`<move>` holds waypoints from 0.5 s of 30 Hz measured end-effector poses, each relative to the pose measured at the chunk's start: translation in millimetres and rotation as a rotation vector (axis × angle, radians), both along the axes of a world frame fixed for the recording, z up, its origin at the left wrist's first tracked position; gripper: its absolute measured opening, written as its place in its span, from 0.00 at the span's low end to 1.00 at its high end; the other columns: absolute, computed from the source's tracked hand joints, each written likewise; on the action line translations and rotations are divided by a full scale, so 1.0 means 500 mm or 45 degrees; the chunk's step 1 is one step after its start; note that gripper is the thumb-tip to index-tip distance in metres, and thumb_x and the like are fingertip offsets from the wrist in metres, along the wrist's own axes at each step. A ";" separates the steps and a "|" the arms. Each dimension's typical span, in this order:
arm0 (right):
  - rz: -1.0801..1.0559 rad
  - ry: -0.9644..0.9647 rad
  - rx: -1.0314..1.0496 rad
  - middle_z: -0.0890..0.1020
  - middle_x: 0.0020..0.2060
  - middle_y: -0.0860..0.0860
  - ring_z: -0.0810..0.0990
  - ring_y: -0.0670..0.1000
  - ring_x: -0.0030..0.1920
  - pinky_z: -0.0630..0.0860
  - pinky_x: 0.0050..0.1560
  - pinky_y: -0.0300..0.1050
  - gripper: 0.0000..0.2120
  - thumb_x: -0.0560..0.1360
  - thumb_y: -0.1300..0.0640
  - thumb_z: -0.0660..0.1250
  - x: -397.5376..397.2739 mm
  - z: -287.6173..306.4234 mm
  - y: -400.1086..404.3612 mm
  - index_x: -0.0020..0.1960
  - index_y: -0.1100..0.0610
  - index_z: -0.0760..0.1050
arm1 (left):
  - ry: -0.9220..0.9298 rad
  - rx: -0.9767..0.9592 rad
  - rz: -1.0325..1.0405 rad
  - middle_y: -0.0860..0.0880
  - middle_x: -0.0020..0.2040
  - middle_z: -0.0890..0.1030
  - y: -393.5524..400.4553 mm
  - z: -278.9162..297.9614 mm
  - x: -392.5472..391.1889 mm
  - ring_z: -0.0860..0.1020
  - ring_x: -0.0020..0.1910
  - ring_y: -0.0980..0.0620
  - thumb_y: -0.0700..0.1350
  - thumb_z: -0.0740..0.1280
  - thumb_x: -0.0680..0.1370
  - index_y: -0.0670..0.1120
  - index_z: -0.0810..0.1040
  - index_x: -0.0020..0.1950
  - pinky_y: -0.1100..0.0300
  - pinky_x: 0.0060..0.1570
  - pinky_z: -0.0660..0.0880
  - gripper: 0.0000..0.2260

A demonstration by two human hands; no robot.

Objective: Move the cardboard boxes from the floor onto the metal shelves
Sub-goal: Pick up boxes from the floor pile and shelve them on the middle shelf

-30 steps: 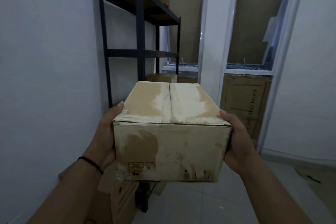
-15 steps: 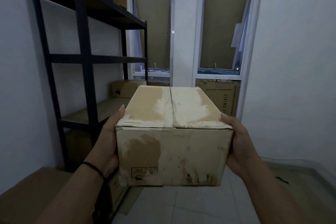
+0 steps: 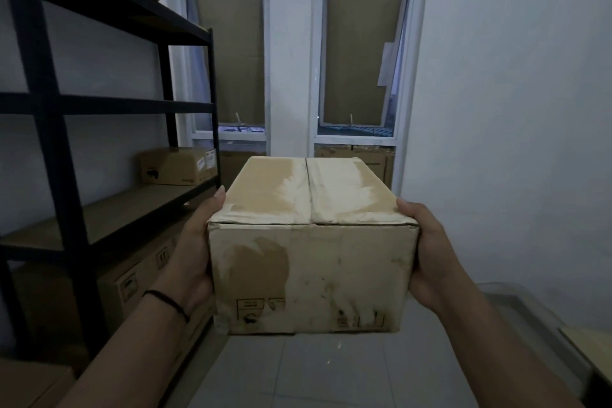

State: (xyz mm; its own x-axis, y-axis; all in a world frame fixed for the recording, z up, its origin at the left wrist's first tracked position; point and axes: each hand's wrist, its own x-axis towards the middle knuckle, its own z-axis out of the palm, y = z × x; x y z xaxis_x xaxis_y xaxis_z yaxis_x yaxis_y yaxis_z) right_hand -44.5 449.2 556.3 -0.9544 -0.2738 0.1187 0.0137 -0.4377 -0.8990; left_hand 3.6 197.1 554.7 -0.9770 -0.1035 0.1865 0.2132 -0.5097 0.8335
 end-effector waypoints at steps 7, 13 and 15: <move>-0.051 0.003 -0.014 0.85 0.45 0.56 0.84 0.53 0.41 0.76 0.42 0.47 0.19 0.77 0.46 0.58 -0.122 -0.016 0.014 0.56 0.56 0.80 | 0.023 -0.001 -0.027 0.40 0.53 0.83 0.007 -0.015 -0.135 0.84 0.43 0.42 0.56 0.60 0.76 0.47 0.86 0.49 0.51 0.38 0.82 0.19; -0.039 -0.015 -0.018 0.86 0.43 0.55 0.84 0.52 0.38 0.77 0.37 0.46 0.17 0.78 0.47 0.57 -0.278 -0.030 -0.030 0.55 0.55 0.80 | -0.027 0.005 -0.012 0.41 0.49 0.84 -0.042 -0.036 -0.292 0.84 0.40 0.43 0.55 0.58 0.79 0.45 0.83 0.52 0.53 0.36 0.81 0.19; -0.041 -0.031 -0.016 0.86 0.42 0.55 0.84 0.52 0.37 0.78 0.33 0.44 0.18 0.78 0.47 0.58 -0.337 -0.029 -0.056 0.54 0.56 0.80 | -0.034 0.018 0.012 0.41 0.47 0.85 -0.067 -0.035 -0.352 0.84 0.39 0.44 0.54 0.59 0.78 0.44 0.80 0.56 0.53 0.35 0.81 0.17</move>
State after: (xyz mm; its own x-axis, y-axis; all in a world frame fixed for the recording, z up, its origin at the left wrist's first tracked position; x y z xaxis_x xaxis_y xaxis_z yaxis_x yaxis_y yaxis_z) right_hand -213.2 421.1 541.6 -0.9654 -0.2415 0.0988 0.0212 -0.4498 -0.8929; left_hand -172.5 163.5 537.1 -0.9805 -0.1154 0.1591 0.1961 -0.5196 0.8316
